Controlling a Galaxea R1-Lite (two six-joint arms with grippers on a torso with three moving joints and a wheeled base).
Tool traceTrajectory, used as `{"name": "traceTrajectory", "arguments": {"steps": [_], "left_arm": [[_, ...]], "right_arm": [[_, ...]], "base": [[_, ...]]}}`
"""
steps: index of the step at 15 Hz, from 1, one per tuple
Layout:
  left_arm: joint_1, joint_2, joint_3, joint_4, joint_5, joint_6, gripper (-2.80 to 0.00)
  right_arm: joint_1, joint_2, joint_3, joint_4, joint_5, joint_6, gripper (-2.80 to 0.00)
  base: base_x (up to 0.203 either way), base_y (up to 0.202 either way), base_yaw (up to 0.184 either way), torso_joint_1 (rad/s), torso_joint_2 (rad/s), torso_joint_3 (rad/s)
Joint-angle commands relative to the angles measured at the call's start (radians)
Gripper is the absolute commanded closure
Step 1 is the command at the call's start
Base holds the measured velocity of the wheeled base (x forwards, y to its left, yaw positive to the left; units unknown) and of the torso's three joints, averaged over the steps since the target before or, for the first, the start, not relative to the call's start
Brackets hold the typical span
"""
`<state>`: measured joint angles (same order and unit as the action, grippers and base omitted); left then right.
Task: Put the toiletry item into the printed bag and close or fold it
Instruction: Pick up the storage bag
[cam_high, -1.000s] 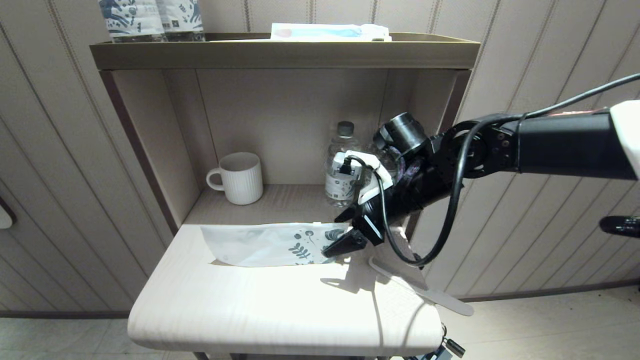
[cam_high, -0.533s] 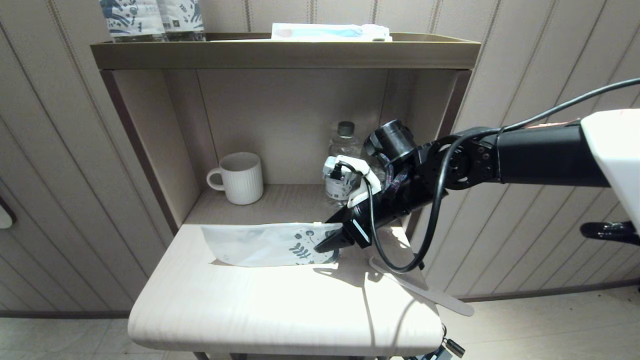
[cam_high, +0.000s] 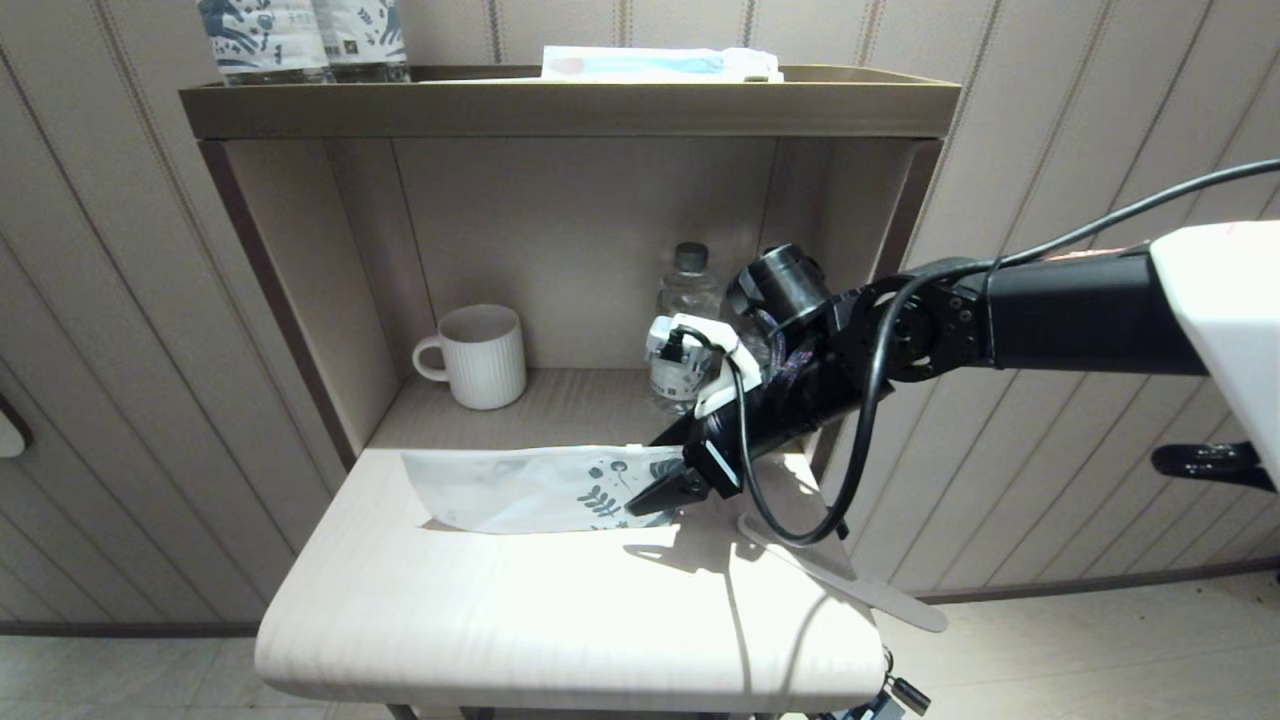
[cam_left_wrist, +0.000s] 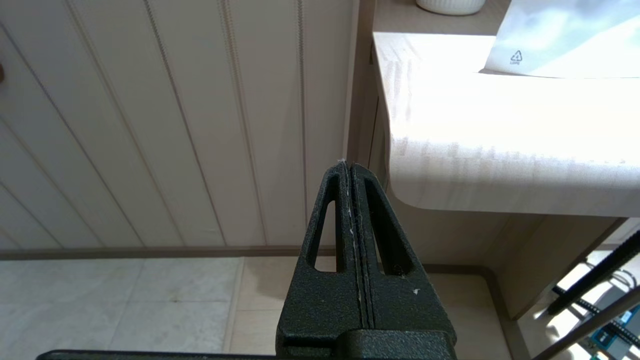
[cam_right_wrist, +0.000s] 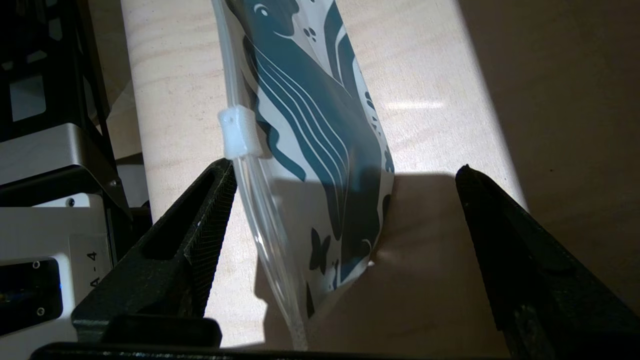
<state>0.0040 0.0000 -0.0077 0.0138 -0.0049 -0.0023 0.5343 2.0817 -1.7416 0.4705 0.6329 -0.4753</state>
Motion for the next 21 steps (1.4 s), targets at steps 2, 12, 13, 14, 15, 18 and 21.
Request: {"name": "traceTrajectory", "arguments": {"steps": [2,12,13,14,15,18,21], "left_arm": [[0.001,0.0,0.0,0.0,0.0,0.001,0.0],[0.001,0.0,0.0,0.0,0.0,0.0,0.0],[0.001,0.0,0.0,0.0,0.0,-0.001,0.0],[0.001,0.0,0.0,0.0,0.0,-0.001,0.0],[0.001,0.0,0.0,0.0,0.0,0.001,0.0],[0.001,0.0,0.0,0.0,0.0,-0.001,0.0],[0.002,0.0,0.005,-0.011,0.0,-0.008,0.0]], "right_arm": [[0.001,-0.005,0.004,-0.007,0.001,0.004,-2.8],[0.002,0.014,-0.01,0.002,0.005,0.011,0.0],[0.003,0.014,-0.005,0.002,0.006,0.009,0.0],[0.004,0.012,-0.003,0.002,0.01,0.009,0.0],[0.008,0.012,-0.003,0.002,0.026,0.01,0.0],[0.019,0.008,0.001,0.001,0.034,0.01,0.0],[0.017,-0.032,0.022,0.003,0.034,0.012,0.0]], "base": [[0.0,0.0,0.0,0.0,0.0,0.0],[0.0,0.0,0.0,0.0,0.0,0.0],[0.0,0.0,0.0,0.0,0.0,0.0],[0.0,0.0,0.0,0.0,0.0,0.0],[0.0,0.0,0.0,0.0,0.0,0.0],[0.0,0.0,0.0,0.0,0.0,0.0],[0.0,0.0,0.0,0.0,0.0,0.0]]}}
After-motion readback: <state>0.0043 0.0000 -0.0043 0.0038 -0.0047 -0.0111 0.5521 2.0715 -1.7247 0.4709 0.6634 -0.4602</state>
